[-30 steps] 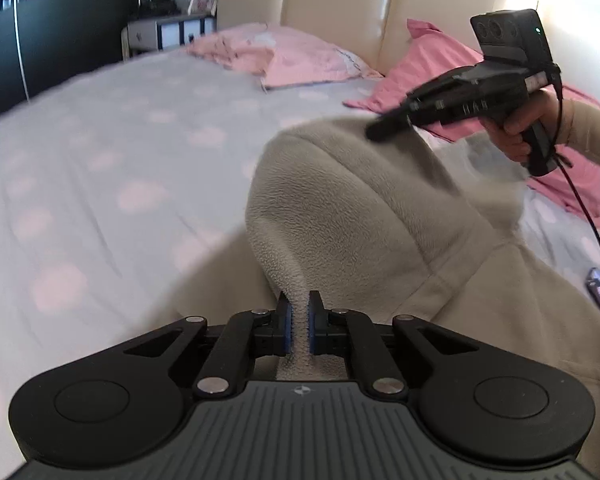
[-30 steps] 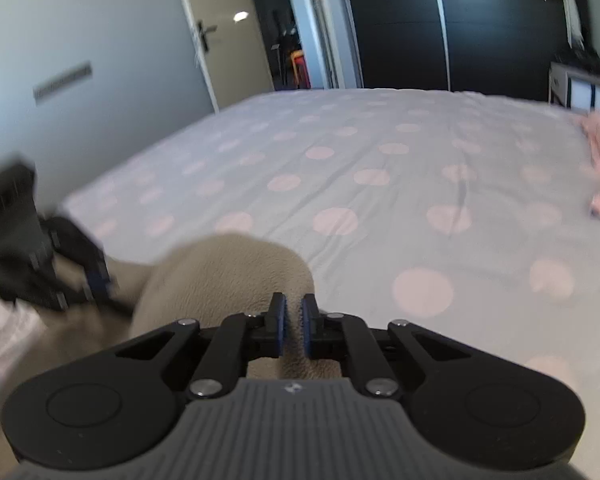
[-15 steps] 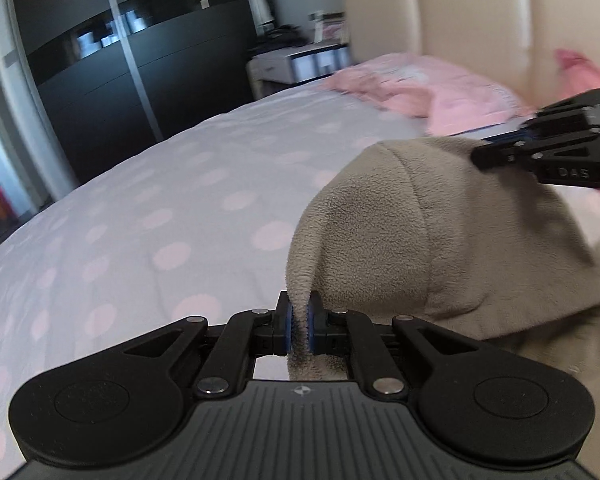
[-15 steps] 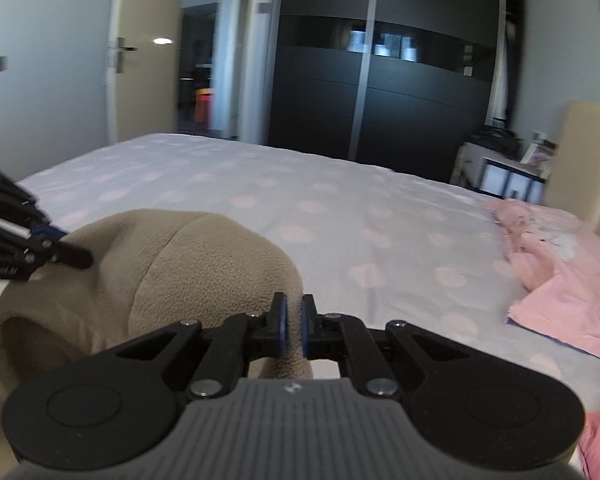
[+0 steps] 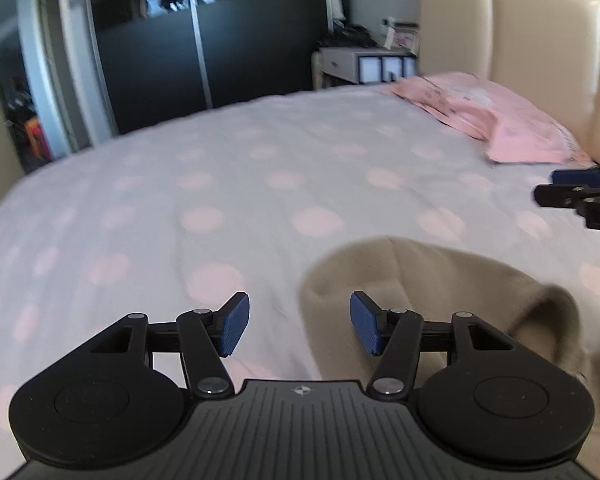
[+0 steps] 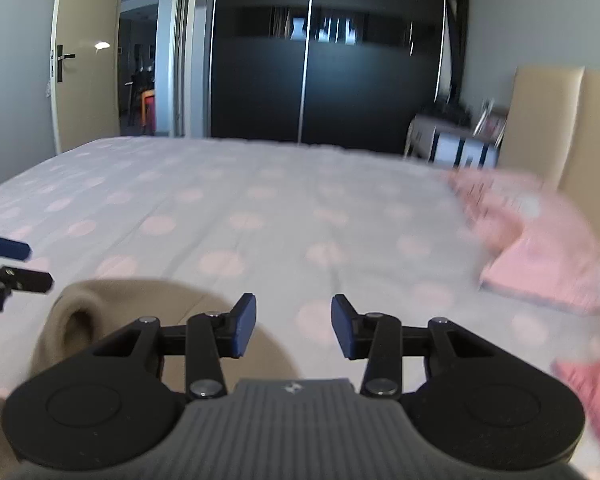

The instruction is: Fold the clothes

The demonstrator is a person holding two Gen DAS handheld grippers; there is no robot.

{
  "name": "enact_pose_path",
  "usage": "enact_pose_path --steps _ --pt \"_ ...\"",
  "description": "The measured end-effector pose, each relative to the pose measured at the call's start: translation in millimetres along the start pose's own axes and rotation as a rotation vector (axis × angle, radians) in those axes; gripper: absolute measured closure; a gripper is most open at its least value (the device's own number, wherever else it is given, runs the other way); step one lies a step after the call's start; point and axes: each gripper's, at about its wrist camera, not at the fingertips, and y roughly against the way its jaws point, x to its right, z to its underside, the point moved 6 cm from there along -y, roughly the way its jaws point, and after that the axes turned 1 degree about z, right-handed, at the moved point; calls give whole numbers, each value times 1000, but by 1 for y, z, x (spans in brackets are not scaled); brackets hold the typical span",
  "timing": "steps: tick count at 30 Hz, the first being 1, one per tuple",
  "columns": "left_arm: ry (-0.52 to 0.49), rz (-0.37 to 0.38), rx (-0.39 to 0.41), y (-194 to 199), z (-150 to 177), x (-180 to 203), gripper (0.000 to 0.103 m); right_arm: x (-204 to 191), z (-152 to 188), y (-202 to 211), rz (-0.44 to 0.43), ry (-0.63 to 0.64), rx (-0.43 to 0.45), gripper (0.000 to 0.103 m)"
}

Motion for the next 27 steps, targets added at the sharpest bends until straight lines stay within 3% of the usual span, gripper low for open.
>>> enact_pose_path --steps 3,5,7,10,15,18,21,22,23,27 --pt "-30 35 -2 1 7 14 48 -16 14 1 -70 63 -35 57" --pt "-53 30 -8 0 8 23 45 -33 25 1 -109 155 -52 47" --pt "-67 12 -19 -2 8 30 44 -49 39 -1 -123 270 -83 44" --pt "-3 49 -17 -3 6 33 42 -65 59 -3 -133 418 -120 42" --pt "-83 45 -15 -5 6 50 38 -73 80 -13 -47 648 -155 39" --pt "-171 27 -74 -15 14 60 37 -82 91 -21 -28 796 -172 39" --pt "-211 -22 -121 -26 24 57 37 -88 93 -32 14 857 -179 41" --pt "-199 -26 -132 -28 26 54 37 -87 91 -36 45 865 -177 56" --pt "-188 -28 -136 -29 29 50 38 -85 89 -39 81 852 -179 91" --pt "-213 -57 -144 -33 38 39 41 -52 65 -34 164 586 -123 91"
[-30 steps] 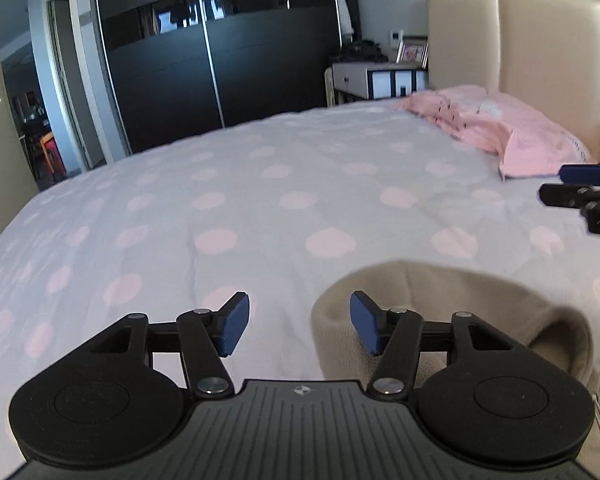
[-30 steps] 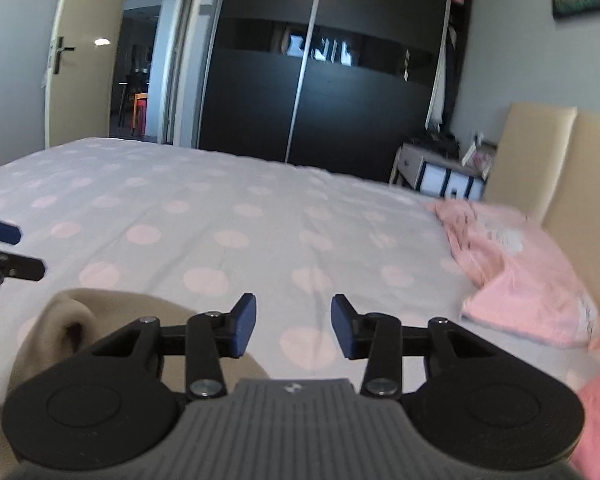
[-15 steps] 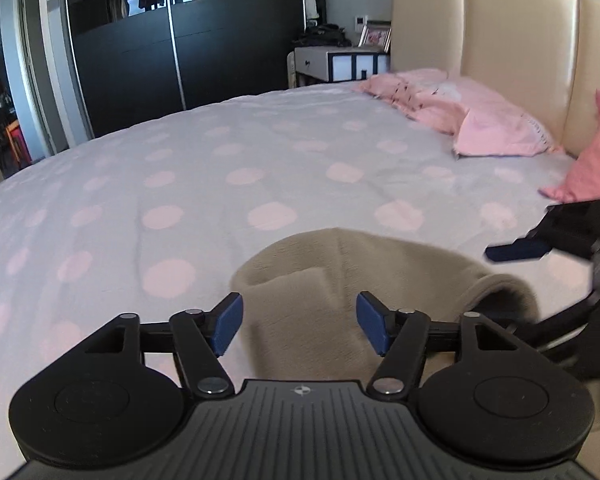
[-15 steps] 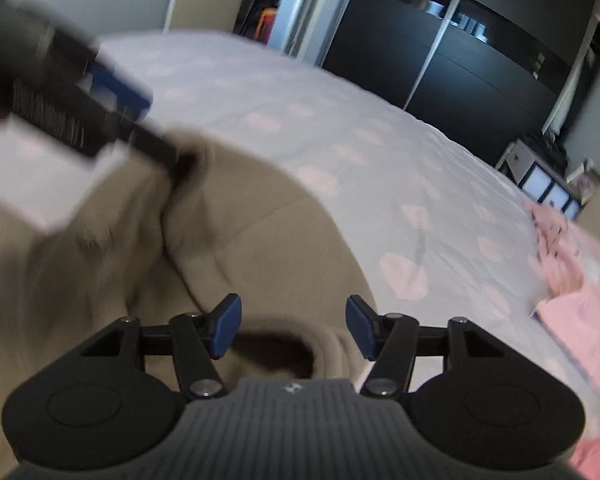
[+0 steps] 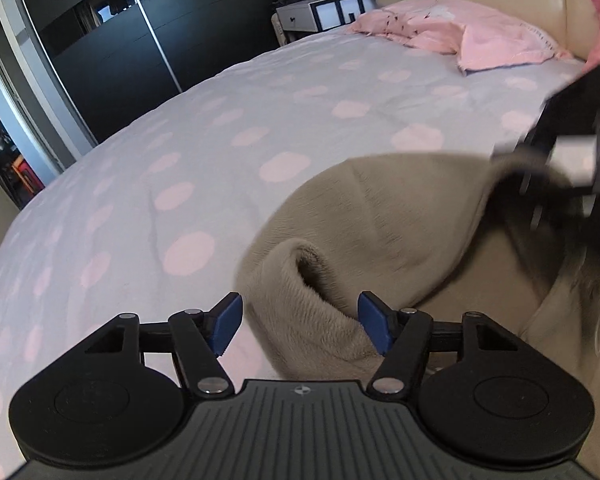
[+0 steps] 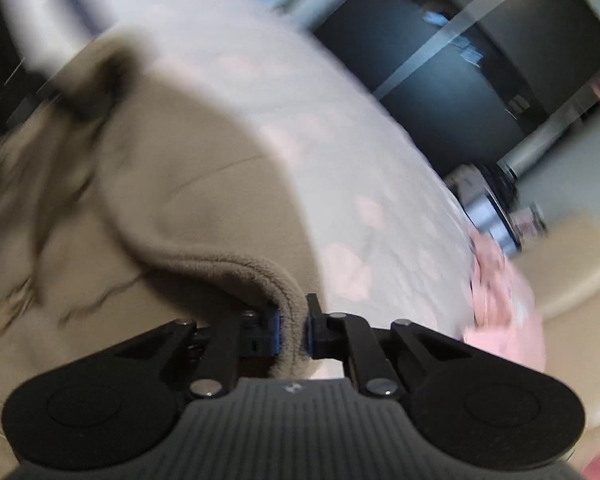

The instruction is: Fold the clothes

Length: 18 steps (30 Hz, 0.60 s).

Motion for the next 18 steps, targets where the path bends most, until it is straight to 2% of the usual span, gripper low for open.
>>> enact_pose_path --steps 2,3,4,5,6,7,8,11,13,15,17,18 --pt "-10 -8 -7 -3 4 -2 51 39 6 1 48 -274 -7 91" --pt "-13 -11 -11 -5 6 -3 61 57 14 -1 33 -425 -31 91" --pt "-14 -10 -16 -6 8 -4 67 64 21 -5 5 -502 -63 91" --pt "-13 -11 -23 -8 9 -5 72 62 25 -8 -13 -481 -88 91" --pt "-17 -29 -32 -10 11 -7 82 55 29 -10 -18 -411 -105 91" --pt "-14 -43 -46 -13 13 -9 88 46 32 -13 -23 -337 -121 91" --pt "3 -50 -67 -17 17 -13 89 40 37 -15 -33 -308 -136 90" --pt "46 -66 -119 -26 29 -20 86 36 54 -21 -78 -365 -181 90" --pt "39 -69 -107 -26 32 -19 82 34 64 -22 -104 -397 -202 90" --pt "70 -43 -70 -22 31 -22 82 40 65 -16 -125 -428 -174 86" --pt "154 7 -33 -12 29 -31 78 47 65 -8 -163 -500 -116 55" --pt "195 32 -11 -6 27 -35 70 52 65 -1 -189 -538 -82 50"
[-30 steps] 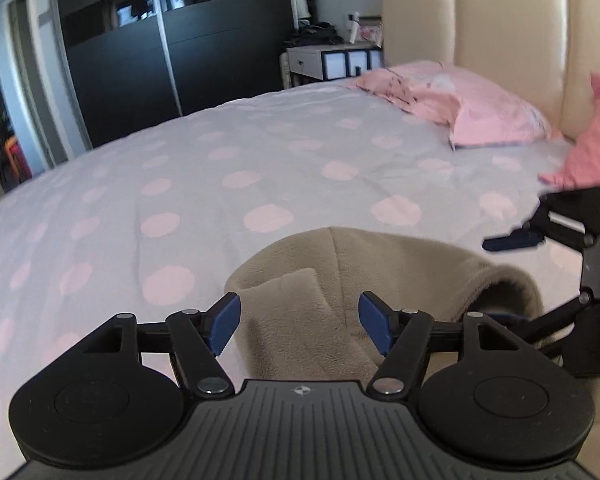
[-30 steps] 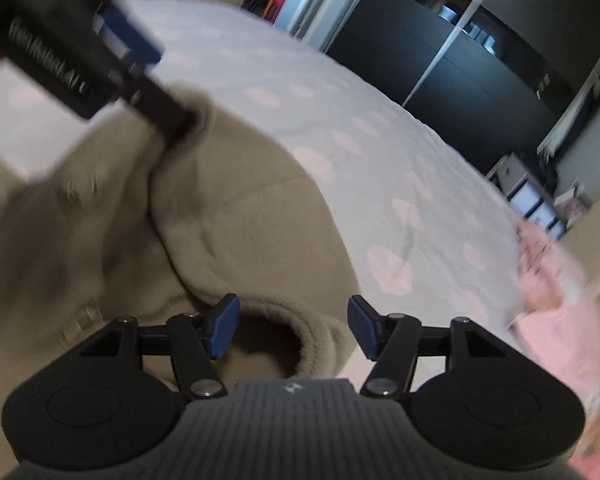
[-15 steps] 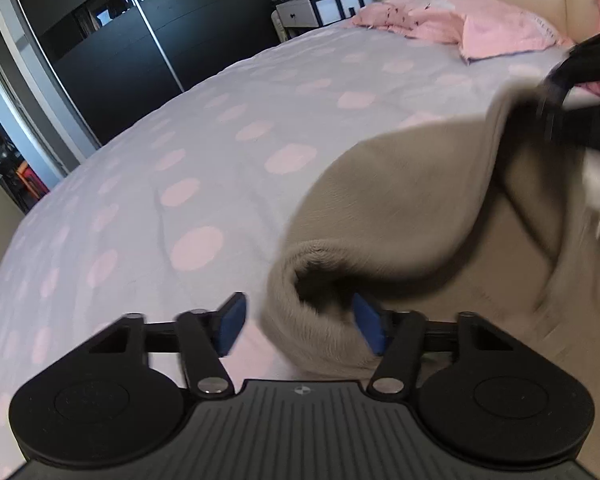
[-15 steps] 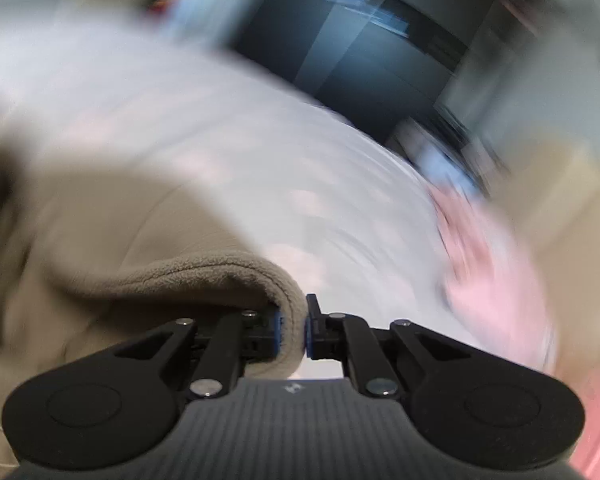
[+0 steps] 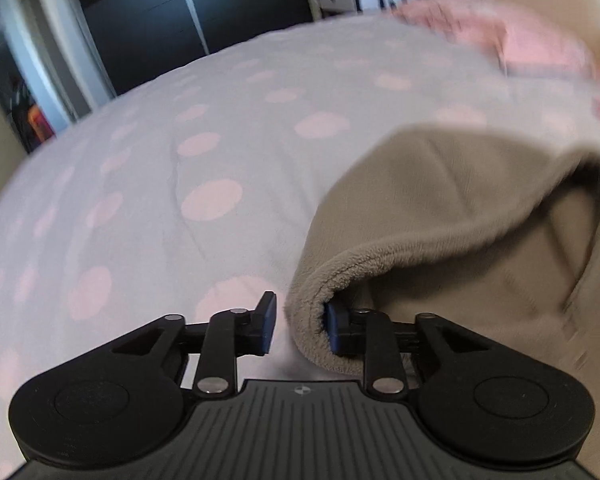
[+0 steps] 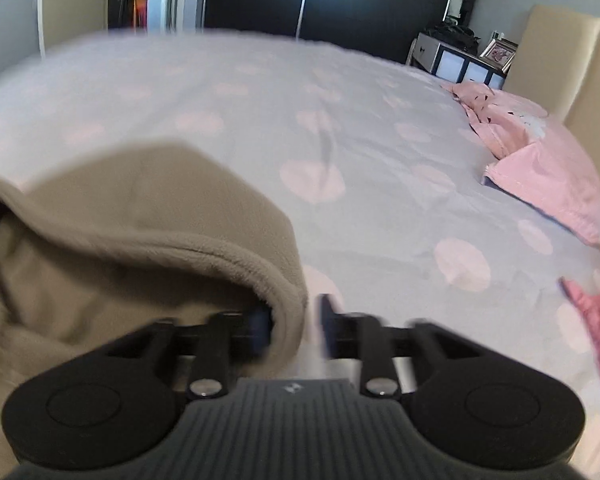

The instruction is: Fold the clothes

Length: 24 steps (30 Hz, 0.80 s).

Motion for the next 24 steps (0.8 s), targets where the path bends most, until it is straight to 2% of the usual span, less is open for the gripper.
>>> enact_pose_path --steps 1,2,3,5,6,8,9,12,14,16,18,19,24 --pt "32 23 23 7 -2 -3 53 3 -3 4 -30 -32 30 48" --pt "48 40 53 16 -2 -5 47 7 -8 6 -46 -59 60 48" --pt "63 57 83 24 -3 -7 46 13 -9 12 -46 -88 90 48" --pt "75 81 132 40 -1 -11 46 25 -9 21 -60 -157 132 52" --pt "72 89 158 48 1 -12 50 30 -6 25 -67 -186 141 55" --pt "48 144 181 62 10 -7 62 32 3 30 -94 -196 121 80" --pt "29 175 177 66 15 -2 70 28 8 32 -116 -188 110 83" --pt "-39 239 146 69 34 18 79 0 22 44 -198 -123 102 83" --pt "-78 264 125 66 46 32 81 -23 29 50 -250 -53 106 84" --pt "-97 240 74 56 57 39 81 -38 38 45 -254 -8 60 85" --pt "-76 184 -14 37 68 36 81 -42 47 30 -223 -12 3 87" --pt "-51 178 -45 28 72 34 78 -42 51 21 -204 -21 -26 92" --pt "49 206 -52 24 70 24 76 -41 52 14 -208 -48 -57 93"
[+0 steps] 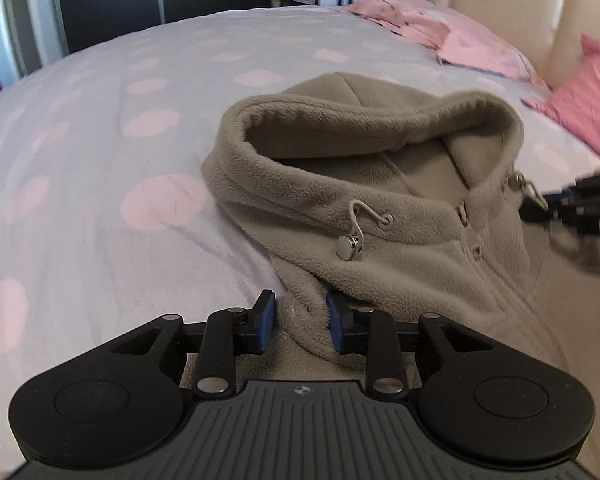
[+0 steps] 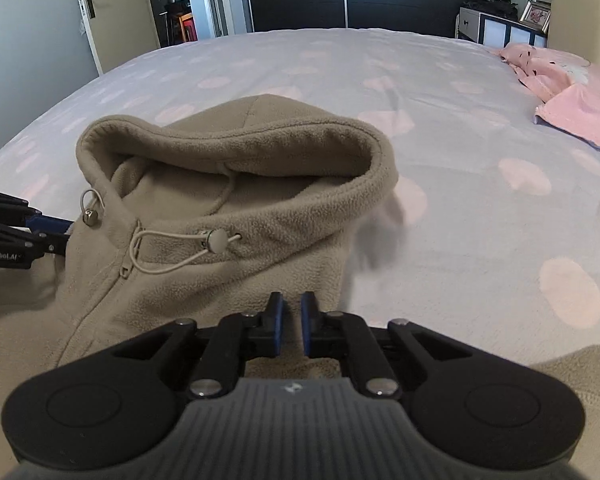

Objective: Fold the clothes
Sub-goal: 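Move both open tools to the hood rim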

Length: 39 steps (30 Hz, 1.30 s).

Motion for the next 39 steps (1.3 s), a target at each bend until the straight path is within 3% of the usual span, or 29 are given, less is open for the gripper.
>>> enact_pose_path --steps 4,7,9,10,12,14,17,18,20,22,25,27,35,36,37,38,39 --pt "-36 -1 139 30 -16 -3 76 8 -18 31 -29 -59 96 91" --pt "7 -35 277 49 -44 -14 76 14 -45 36 29 -48 179 90" --pt "46 -61 322 51 -65 -19 74 15 -66 29 59 -64 206 87" --pt "54 -74 326 48 -76 -19 74 15 -77 26 81 -63 221 85" --pt "49 -100 328 39 -96 -17 74 15 -95 16 123 -59 253 67" --pt "39 -111 316 26 -112 -12 74 16 -109 2 160 -60 257 64" --pt "19 -107 239 2 -116 -3 74 16 -113 -21 160 -63 189 67" --pt "5 -98 203 -6 -110 0 74 15 -110 -26 150 -64 165 70" --pt "-31 -106 147 -16 -93 3 79 13 -100 -35 132 -52 106 87" --pt "-53 -97 105 -23 -79 1 86 11 -84 -44 124 -34 40 96" --pt "-26 -90 31 -36 -61 -7 89 13 -58 -55 110 -52 -16 98" --pt "-2 -83 -6 -43 -50 -12 89 14 -44 -60 98 -49 -4 98" --pt "10 -97 40 -32 -57 -10 87 13 -57 -53 95 -53 -2 95" --pt "28 -98 68 -26 -62 -13 78 14 -62 -48 83 -66 20 89" --pt "46 -100 97 -21 -66 -17 64 15 -68 -44 75 -76 45 73" --pt "67 -106 123 -17 -71 -22 57 17 -73 -41 81 -82 64 55" --pt "93 -121 144 -15 -75 -27 50 20 -79 -40 97 -87 80 50"
